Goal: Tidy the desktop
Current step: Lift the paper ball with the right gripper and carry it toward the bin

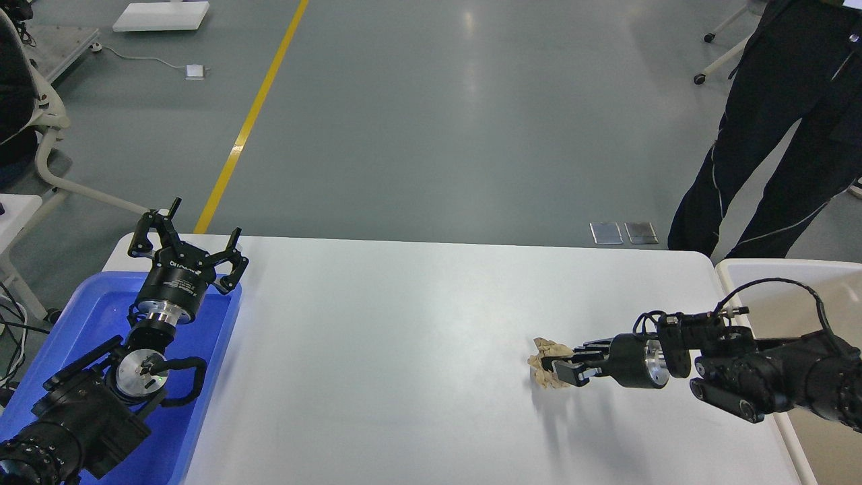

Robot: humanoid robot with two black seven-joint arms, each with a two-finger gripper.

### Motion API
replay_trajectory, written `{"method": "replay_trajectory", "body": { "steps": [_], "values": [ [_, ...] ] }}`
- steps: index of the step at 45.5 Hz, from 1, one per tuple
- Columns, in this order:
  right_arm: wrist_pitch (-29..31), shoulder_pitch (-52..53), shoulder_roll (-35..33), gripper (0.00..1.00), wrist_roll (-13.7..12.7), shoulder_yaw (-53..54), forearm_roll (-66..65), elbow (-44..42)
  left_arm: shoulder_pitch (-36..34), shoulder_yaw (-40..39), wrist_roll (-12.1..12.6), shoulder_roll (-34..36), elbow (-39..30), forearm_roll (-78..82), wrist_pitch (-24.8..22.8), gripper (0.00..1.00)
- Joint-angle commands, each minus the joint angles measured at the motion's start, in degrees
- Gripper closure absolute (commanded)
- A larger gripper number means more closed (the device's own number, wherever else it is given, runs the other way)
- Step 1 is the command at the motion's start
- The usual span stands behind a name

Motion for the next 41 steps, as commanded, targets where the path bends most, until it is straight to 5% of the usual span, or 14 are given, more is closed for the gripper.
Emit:
{"method": "replay_trajectory", "body": {
  "steps": [1,16,41],
  "values": [
    [2.16,4.34,-4.89,1.00,3.02,0.62,3.53,4.26,0.00,0.00,0.00,0.00,0.00,0.00,0.00,0.00],
    [3.38,12.60,-17.02,1.00,3.90,2.03,7.23,17.36,0.00,0.00,0.00,0.00,0.00,0.00,0.00,0.00],
    [24.56,16.65,-30.92,1.00,4.61,23.38,10.83,20.71,0.00,0.00,0.00,0.00,0.00,0.00,0.00,0.00]
  ]
}}
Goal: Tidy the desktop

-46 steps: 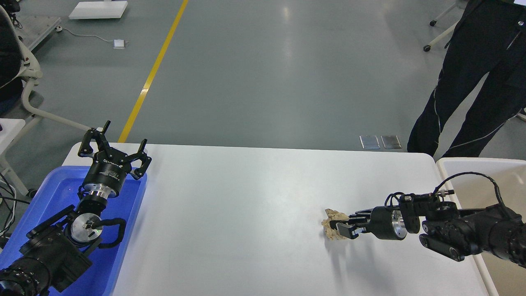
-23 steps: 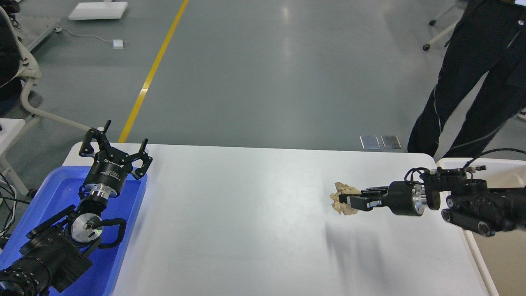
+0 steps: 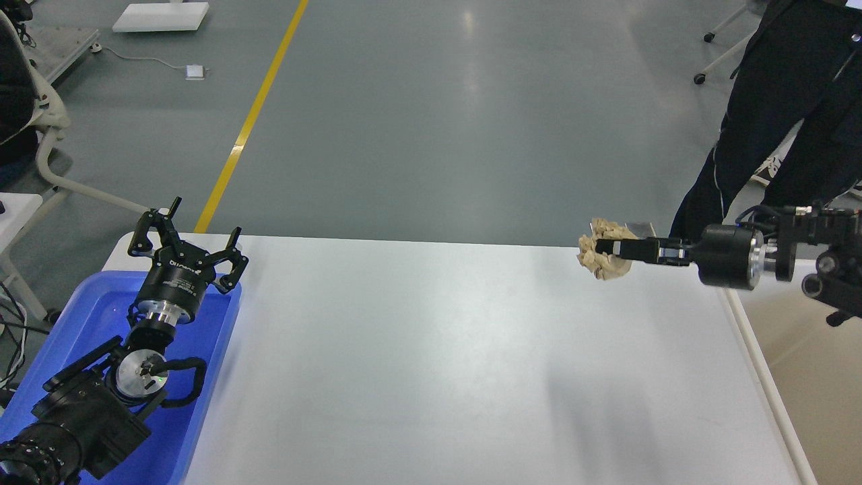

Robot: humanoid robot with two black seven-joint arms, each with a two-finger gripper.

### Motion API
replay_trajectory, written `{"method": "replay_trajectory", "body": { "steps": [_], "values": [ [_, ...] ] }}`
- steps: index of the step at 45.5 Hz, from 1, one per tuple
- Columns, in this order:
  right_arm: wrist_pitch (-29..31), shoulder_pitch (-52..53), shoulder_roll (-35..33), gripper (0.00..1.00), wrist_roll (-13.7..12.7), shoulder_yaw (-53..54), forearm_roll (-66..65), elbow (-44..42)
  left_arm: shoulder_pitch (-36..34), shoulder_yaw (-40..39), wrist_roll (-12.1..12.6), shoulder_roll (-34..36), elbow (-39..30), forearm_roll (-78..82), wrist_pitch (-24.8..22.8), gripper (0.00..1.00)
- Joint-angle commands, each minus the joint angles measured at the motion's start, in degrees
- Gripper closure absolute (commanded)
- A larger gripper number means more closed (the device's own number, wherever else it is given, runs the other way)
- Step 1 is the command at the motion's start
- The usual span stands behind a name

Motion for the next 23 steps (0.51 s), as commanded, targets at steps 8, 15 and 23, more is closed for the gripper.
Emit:
{"method": "replay_trajectory", "body": {
  "steps": [8,15,23],
  "values": [
    [9.38,2.83,-5.99,1.00,0.08,9.29,2.40,0.94,0.00,0.00,0.00,0.00,0.00,0.00,0.00,0.00],
    [9.38,2.65,-6.26,1.00,0.08,9.12,3.37,-0.37,0.00,0.00,0.00,0.00,0.00,0.00,0.00,0.00],
    [9.38,1.16,-5.99,1.00,-0.80,7.63,8.46,-8.01,0.00,0.00,0.00,0.00,0.00,0.00,0.00,0.00]
  ]
}}
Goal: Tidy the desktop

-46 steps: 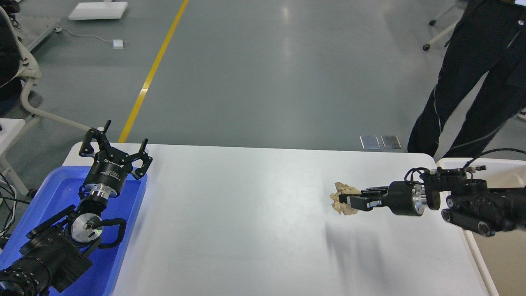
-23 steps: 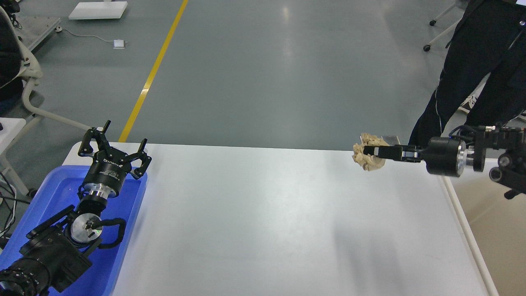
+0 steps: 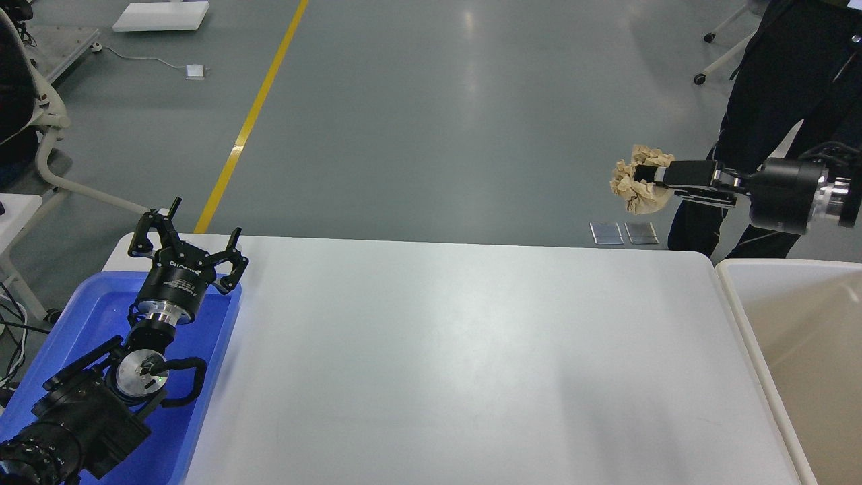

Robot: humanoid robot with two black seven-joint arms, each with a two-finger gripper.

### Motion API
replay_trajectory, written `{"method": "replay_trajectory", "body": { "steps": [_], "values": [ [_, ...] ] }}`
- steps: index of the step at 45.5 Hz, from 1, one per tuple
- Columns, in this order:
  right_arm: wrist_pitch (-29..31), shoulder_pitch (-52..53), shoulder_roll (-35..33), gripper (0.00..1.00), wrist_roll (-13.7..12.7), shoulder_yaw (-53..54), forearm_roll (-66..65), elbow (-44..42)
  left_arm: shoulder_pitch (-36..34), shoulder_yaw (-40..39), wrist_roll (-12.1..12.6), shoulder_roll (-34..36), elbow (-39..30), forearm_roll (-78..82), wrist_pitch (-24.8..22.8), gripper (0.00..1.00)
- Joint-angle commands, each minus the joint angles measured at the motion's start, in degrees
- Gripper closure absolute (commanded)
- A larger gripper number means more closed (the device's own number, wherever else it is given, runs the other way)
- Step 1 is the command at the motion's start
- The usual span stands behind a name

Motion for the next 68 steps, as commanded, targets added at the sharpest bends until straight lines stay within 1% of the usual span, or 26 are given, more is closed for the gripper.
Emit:
{"method": "replay_trajectory", "body": {
  "steps": [1,6,11,16,21,25,29,32,33,34,38,42,50,54,61,63,68],
  "values": [
    [0.90,-1.42,-0.27,1.00,-0.80,-1.02,6.04,-8.10,0.00,0.00,0.00,0.00,0.00,0.00,0.00,0.00],
    [0.90,-2.13,0.52,1.00,-1.59,-5.59,11.49,-16.53,0.00,0.00,0.00,0.00,0.00,0.00,0.00,0.00],
    [0.90,-2.57,3.42,1.00,-1.68,-9.72,15.97,-25.41,0.00,0.00,0.00,0.00,0.00,0.00,0.00,0.00],
    [0.90,-6.51,5.97,1.00,-1.85,-12.10,21.33,-35.25,0.00,0.00,0.00,0.00,0.00,0.00,0.00,0.00],
    [0.98,-10.38,9.40,1.00,-3.26,-13.42,24.59,-44.40,0.00,0.00,0.00,0.00,0.00,0.00,0.00,0.00],
    [0.81,-12.85,10.37,1.00,-4.84,-13.42,25.12,-48.36,0.00,0.00,0.00,0.00,0.00,0.00,0.00,0.00],
    [0.28,-14.34,10.72,1.00,-7.47,-13.07,25.30,-49.68,0.00,0.00,0.00,0.00,0.00,0.00,0.00,0.00],
    [0.19,-15.66,10.72,1.00,-10.11,-12.98,26.53,-50.91,0.00,0.00,0.00,0.00,0.00,0.00,0.00,0.00],
    [0.11,-16.01,10.72,1.00,-11.16,-12.98,27.05,-51.35,0.00,0.00,0.00,0.00,0.00,0.00,0.00,0.00],
    [0.02,-17.15,10.81,1.00,-13.61,-12.98,28.54,-52.31,0.00,0.00,0.00,0.00,0.00,0.00,0.00,0.00],
    [-0.16,-18.47,10.81,1.00,-16.53,-12.90,30.74,-53.02,0.00,0.00,0.00,0.00,0.00,0.00,0.00,0.00],
    [-0.95,-19.79,10.72,1.00,-18.64,-12.81,32.68,-53.03,0.00,0.00,0.00,0.00,0.00,0.00,0.00,0.00],
    [-3.32,-21.82,10.72,1.00,-21.36,-12.54,33.39,-53.03,0.00,0.00,0.00,0.00,0.00,0.00,0.00,0.00],
    [-6.13,-22.96,10.81,1.00,-24.26,-12.54,34.17,-53.03,0.00,0.00,0.00,0.00,0.00,0.00,0.00,0.00],
    [-9.12,-25.94,11.68,1.00,-32.25,-12.46,36.46,-53.03,0.00,0.00,0.00,0.00,0.00,0.00,0.00,0.00],
    [-9.82,-26.73,11.95,1.00,-33.49,-12.54,36.81,-53.03,0.00,0.00,0.00,0.00,0.00,0.00,0.00,0.00],
    [-11.84,-28.76,13.26,1.00,-34.81,-12.54,38.04,-53.03,0.00,0.00,0.00,0.00,0.00,0.00,0.00,0.00]
  ]
}}
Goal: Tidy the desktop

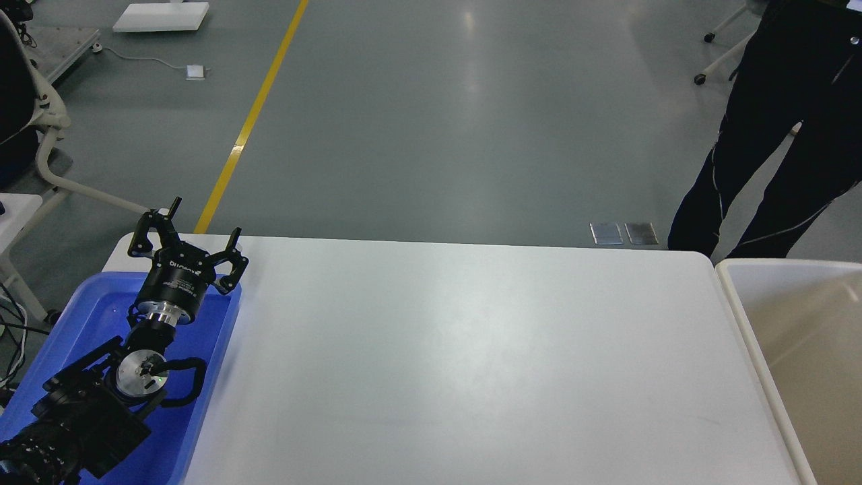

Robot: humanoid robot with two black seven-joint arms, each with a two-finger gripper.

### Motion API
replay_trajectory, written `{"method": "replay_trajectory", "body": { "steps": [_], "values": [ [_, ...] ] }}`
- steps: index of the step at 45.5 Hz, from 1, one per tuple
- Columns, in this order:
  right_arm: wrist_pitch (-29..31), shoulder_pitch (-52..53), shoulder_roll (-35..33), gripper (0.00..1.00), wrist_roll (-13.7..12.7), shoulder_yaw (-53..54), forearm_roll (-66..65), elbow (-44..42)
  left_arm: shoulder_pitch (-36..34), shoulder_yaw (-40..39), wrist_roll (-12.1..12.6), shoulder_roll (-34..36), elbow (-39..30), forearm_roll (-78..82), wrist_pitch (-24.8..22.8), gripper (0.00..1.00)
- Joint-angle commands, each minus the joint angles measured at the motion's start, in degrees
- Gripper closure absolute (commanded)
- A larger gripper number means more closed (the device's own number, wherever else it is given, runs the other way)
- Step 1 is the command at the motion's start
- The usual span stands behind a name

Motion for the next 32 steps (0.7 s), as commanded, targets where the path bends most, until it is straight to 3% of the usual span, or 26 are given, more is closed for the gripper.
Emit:
{"method": "replay_trajectory", "body": {
  "steps": [1,9,32],
  "values": [
    [-4.56,-4.56,2.27,1.00,-6.51,0.08,2.85,-0.26,0.00,0.00,0.00,0.00,0.00,0.00,0.00,0.00],
    [-7.28,-8.25,5.17,1.00,-9.06,0.17,4.96,-0.26,0.00,0.00,0.00,0.00,0.00,0.00,0.00,0.00],
    [-11.77,-15.72,14.66,1.00,-10.38,4.57,5.58,-0.26,0.00,0.00,0.00,0.00,0.00,0.00,0.00,0.00]
  ]
}}
